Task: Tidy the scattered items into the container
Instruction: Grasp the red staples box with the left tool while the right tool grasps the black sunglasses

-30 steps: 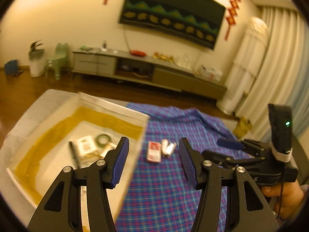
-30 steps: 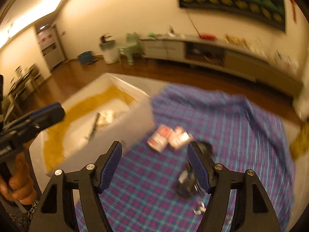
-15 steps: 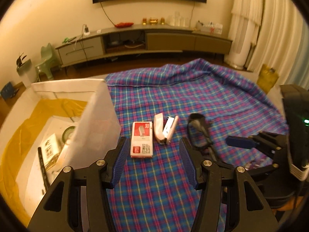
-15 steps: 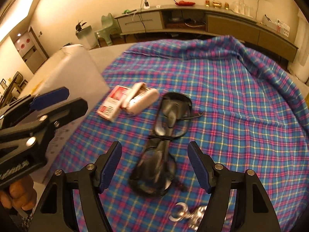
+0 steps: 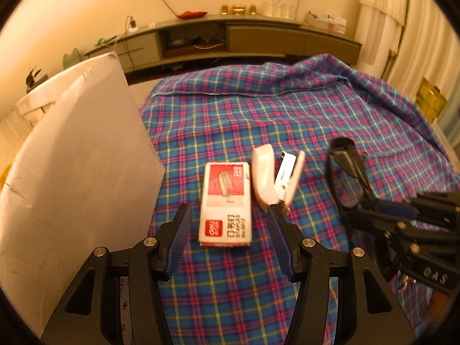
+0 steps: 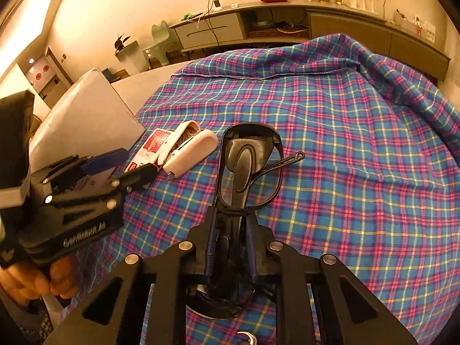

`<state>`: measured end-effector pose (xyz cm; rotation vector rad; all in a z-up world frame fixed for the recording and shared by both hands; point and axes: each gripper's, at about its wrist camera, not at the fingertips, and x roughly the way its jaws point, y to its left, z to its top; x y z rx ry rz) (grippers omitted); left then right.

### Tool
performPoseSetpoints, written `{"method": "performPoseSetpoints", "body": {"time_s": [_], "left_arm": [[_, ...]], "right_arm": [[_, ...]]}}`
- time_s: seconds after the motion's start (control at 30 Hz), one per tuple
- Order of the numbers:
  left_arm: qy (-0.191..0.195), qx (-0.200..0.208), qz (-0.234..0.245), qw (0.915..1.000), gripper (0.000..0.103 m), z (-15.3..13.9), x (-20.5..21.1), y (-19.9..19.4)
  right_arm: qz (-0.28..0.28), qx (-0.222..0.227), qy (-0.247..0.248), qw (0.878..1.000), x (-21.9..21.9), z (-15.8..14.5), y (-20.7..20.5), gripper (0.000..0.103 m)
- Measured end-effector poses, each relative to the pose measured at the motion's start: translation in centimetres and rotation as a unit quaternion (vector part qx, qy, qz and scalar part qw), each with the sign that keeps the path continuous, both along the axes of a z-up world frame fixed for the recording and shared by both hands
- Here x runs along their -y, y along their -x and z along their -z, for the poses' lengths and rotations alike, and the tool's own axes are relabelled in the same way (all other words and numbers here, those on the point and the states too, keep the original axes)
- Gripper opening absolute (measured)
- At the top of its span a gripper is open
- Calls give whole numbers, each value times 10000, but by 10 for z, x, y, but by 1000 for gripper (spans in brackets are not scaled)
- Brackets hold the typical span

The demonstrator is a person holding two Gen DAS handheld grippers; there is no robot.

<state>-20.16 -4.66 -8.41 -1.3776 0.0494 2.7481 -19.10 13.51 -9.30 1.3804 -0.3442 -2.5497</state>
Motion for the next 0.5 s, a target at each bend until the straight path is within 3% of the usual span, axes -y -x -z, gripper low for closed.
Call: {"method": "performPoseSetpoints", "body": {"time_s": [0.13, 0.17, 0.2, 0.23, 0.5], "left_arm": [[-22, 98, -40, 9999, 55, 11, 3, 16], [-5, 91, -56, 9999, 51, 14, 3, 20], [-2, 27, -69, 10000, 40, 13, 3, 21], [12, 12, -68, 10000, 39, 12, 2, 24], [-222, 52, -186, 9996, 38, 5, 11, 14]], "right_arm": [[73, 2, 80, 9999, -4, 0, -1, 20], [100, 10, 93, 9999, -5, 0, -1, 20], [116, 11, 97, 9999, -6, 0, -1, 20], [129, 1, 86, 9999, -7, 0, -2, 20], [370, -220, 236, 9988, -16, -11, -10, 17]]}}
